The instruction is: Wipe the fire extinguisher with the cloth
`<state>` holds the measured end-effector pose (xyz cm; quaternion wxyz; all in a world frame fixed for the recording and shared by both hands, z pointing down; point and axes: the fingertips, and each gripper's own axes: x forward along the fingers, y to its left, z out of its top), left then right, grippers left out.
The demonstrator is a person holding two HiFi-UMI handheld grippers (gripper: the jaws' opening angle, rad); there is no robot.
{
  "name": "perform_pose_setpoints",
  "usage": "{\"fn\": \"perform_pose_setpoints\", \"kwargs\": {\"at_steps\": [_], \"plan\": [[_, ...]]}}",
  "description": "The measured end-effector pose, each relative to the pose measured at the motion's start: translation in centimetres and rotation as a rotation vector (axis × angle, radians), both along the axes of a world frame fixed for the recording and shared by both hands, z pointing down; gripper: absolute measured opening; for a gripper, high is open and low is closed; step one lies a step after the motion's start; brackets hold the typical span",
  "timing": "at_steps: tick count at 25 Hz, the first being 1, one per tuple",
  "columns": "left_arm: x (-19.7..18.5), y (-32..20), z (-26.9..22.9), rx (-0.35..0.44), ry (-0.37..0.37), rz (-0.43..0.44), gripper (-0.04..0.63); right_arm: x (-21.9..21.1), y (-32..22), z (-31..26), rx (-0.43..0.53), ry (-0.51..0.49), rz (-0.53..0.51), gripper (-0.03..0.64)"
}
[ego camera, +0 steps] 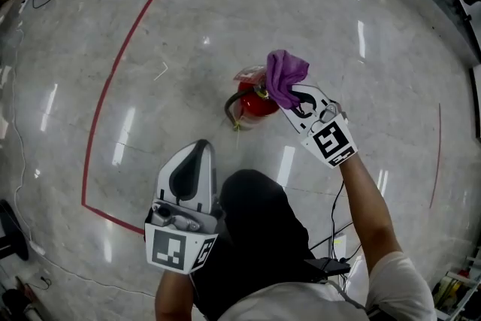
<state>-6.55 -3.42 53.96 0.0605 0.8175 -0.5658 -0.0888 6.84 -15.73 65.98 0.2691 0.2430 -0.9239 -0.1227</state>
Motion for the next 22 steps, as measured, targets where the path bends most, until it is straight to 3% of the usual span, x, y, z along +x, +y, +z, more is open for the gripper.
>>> {"fn": "perform_pose_setpoints", "kwargs": {"at_steps": [4, 9, 18, 22], "plan": [[0.5, 0.0, 1.3, -0.02, -0.002, 0.003, 0.005, 1.1, 0.9, 2.3, -0.029, 0.02, -0.043, 0.049], [0.8, 0.5, 1.2, -0.023, -0.002, 0.013, 0.004, 2.1, 2.7, 5.1, -0.065, -0.018, -0.008, 0.049], [1.5, 0.7, 2.6, -0.057, -0.014, 0.031, 0.005, 3.6, 3.2, 9.5, -0.084, -0.277, 0.18, 0.049], [1.7, 0.9, 3.2, -0.064, -0.025, 0.04, 0.004, 4.1, 3.2, 11.7, -0.076, -0.339, 0.232, 0.049]]}}
